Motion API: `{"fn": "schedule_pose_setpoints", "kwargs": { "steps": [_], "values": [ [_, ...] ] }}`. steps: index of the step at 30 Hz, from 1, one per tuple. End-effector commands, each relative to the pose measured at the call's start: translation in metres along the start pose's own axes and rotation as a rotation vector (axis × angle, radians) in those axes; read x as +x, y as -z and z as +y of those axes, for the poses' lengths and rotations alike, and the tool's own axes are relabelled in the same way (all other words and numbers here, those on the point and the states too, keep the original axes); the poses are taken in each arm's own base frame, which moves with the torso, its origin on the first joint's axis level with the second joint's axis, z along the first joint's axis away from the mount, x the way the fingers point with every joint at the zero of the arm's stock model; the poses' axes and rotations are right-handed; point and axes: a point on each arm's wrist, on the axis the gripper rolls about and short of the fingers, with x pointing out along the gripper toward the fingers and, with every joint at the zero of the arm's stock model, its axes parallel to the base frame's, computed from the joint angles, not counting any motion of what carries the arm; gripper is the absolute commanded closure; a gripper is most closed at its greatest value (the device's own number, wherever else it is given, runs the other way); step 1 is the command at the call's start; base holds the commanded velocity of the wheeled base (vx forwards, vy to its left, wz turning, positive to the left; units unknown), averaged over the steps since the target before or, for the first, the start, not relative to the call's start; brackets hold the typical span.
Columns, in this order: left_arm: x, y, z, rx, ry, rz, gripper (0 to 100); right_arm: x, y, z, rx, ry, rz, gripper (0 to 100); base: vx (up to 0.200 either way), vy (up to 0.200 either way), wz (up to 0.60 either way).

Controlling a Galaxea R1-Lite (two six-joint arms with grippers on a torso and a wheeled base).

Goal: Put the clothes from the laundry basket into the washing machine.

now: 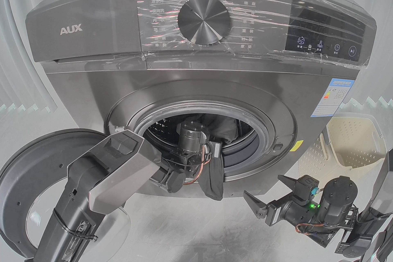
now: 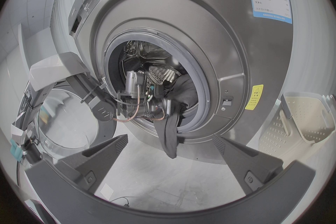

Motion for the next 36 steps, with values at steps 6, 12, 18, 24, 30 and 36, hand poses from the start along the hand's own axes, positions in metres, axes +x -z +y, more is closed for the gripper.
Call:
{"fn": "schedule_pose_setpoints", "kwargs": {
  "steps": [6,12,18,24,30,36],
  "values": [
    [0.035,-0.04,0.022,-0.069,-0.106,-0.258,100,0.0,0.0,0.0,0.001,0.002,-0.002,0,0.0,0.0,0.0],
    [0.035,-0.042,0.021,-0.073,-0.105,-0.267,100,0.0,0.0,-0.001,0.002,0.003,0.001,0,0.0,0.0,0.0],
    [0.032,-0.044,0.018,-0.091,-0.097,-0.263,0,0.0,0.0,-0.001,0.003,0.003,0.002,0,0.0,0.0,0.0],
    [0.009,-0.05,0.017,-0.072,-0.083,-0.164,0,0.0,0.001,-0.001,0.001,0.002,0.005,0,0.0,0.0,0.0],
    [-0.028,-0.052,0.015,-0.037,0.042,-0.017,0,0.0,0.001,-0.001,0.001,0.003,0.007,0,0.0,0.0,0.0],
    [-0.041,-0.033,0.016,0.006,0.085,0.07,0,0.0,0.002,-0.001,0.001,0.003,0.011,0,0.0,0.0,0.0]
  ]
}}
